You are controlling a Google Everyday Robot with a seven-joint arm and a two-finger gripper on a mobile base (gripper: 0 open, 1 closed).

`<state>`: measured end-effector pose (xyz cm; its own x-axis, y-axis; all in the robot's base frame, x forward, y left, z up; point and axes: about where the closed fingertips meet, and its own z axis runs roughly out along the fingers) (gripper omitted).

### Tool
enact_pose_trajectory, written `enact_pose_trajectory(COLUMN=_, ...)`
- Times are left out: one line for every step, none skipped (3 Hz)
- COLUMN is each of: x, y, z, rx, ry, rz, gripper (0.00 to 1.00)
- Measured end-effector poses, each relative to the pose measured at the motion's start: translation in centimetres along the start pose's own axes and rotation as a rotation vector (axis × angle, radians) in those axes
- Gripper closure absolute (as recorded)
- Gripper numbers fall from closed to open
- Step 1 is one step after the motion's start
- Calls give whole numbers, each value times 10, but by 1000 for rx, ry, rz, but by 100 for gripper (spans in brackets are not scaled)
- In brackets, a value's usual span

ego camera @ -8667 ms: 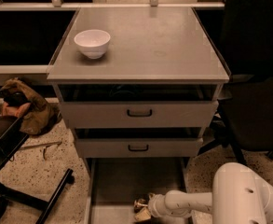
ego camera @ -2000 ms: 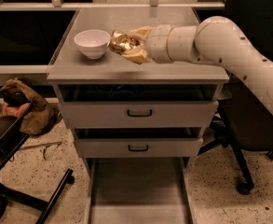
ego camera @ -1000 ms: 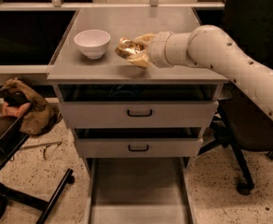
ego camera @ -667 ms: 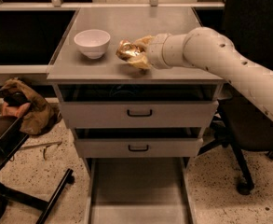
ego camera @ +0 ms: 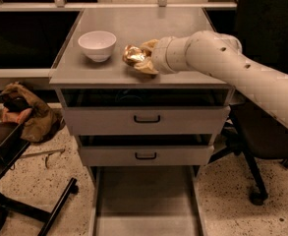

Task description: Pick orange can from bottom drawer and place on counter

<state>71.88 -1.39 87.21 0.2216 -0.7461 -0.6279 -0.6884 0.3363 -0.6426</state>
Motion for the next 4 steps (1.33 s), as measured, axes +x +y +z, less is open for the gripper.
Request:
enact_pose_trajectory(x=2, y=4, z=6, rx=-27, ry=9, rz=10, gripper=100)
enact_pose_trajectory(x=2, y=4, z=6, rx=-27, ry=9, rz=10, gripper=81)
enact_pose_trajectory(x=2, y=4, z=6, rx=-27, ry=9, rz=10, gripper=58)
enact_pose_trajectory(x=2, y=4, z=6, rx=-27, ry=9, rz=10, gripper=35)
